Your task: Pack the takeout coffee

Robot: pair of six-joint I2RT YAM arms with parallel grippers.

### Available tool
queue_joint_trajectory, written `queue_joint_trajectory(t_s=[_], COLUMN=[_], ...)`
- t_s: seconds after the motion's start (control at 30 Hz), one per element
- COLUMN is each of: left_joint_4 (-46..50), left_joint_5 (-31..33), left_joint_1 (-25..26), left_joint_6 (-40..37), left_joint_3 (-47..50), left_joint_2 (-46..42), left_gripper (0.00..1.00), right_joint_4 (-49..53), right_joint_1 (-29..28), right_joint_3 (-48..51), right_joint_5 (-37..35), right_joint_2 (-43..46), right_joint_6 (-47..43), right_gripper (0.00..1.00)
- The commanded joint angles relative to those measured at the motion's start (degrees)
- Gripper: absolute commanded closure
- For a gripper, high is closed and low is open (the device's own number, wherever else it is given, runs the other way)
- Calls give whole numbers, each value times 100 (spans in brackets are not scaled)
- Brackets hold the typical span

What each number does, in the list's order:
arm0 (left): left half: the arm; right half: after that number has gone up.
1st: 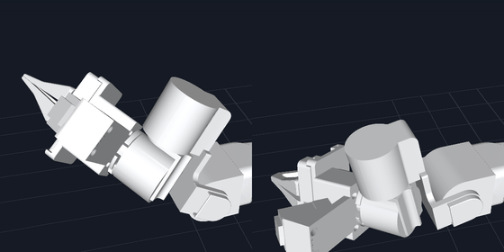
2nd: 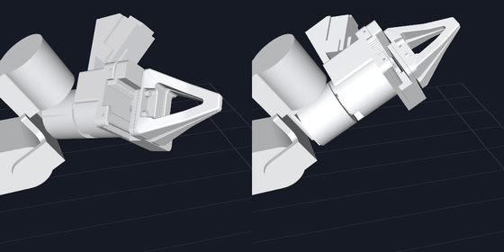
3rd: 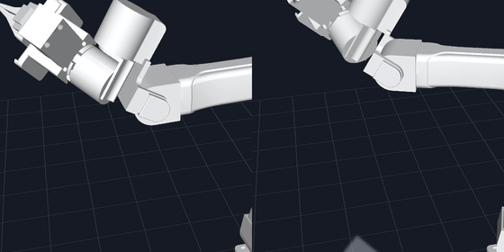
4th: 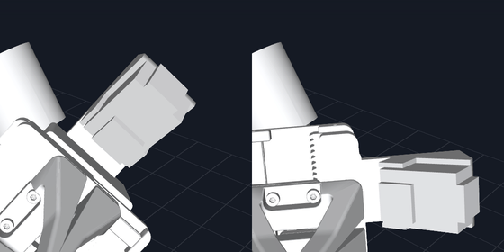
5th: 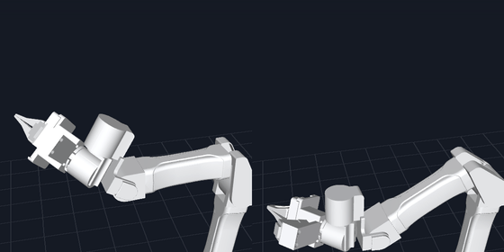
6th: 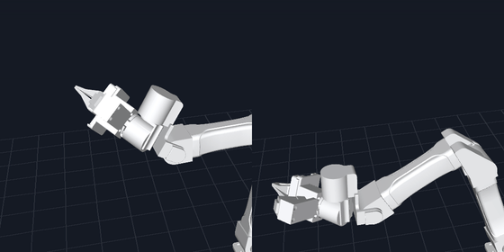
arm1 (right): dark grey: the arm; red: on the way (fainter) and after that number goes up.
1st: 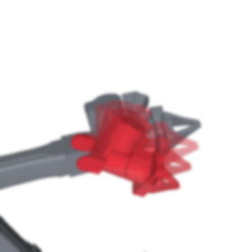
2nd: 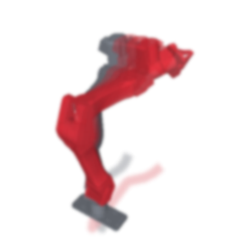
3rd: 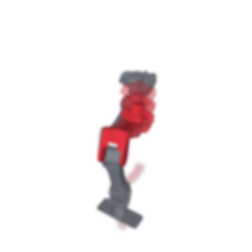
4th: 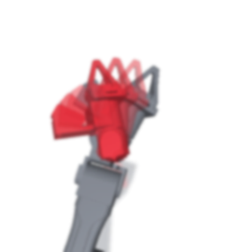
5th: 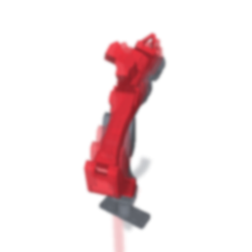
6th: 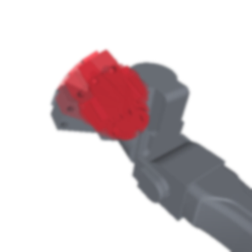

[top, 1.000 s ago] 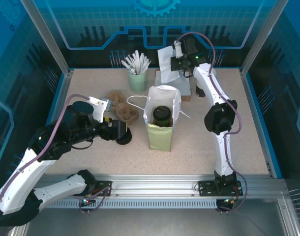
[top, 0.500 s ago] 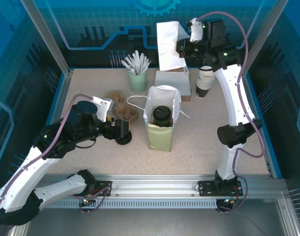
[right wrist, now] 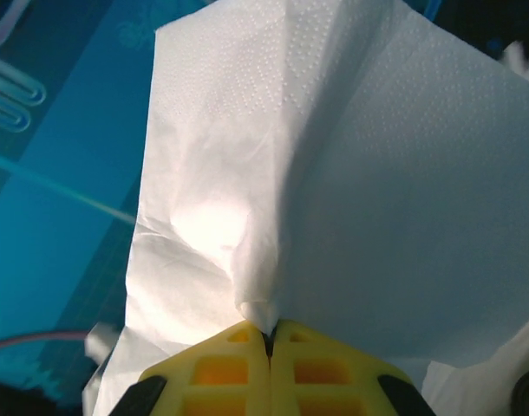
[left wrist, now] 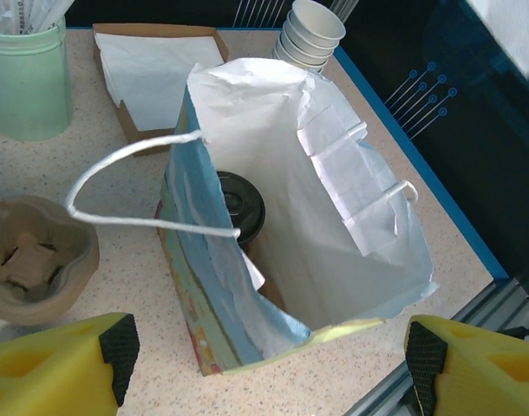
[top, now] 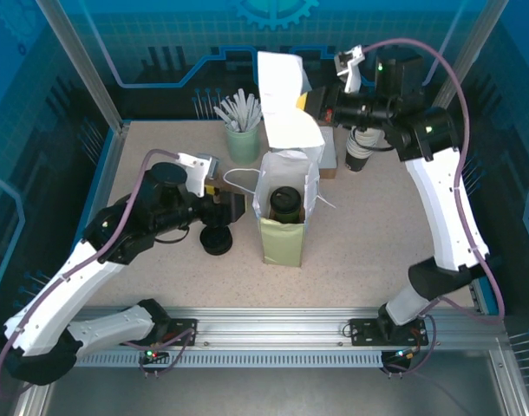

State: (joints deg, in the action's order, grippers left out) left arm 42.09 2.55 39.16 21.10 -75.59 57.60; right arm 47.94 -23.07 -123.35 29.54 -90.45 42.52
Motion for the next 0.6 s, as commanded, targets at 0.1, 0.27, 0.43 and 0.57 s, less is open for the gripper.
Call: queue_joint_trajectory(t_s=[0.1,0.27,0.43,0.57], left_joint_4=[-609,-723,-846,-775], left_joint_5=[12,-44,25,-87], left_joint_1=[-23,-28,-18,-9], left_joint_6=[57,10,131,232], left_joint_3=[-21,-37,-32,-111], left_joint_2=[182,397,564,821], left_gripper=[17,17,24,25], right_joint_4=[-1002,-1788,-2322,-2418], right_joint_1=[-622,-787,-839,-907], right_joint_3=[1242,2648,3411,3567], right_joint_5=[-222,-843,-1135,-1102], right_joint_2=[829,1615,1979,1942], right_joint_6=[925,1434,1602,1730], right_gripper=[100,100,100,100])
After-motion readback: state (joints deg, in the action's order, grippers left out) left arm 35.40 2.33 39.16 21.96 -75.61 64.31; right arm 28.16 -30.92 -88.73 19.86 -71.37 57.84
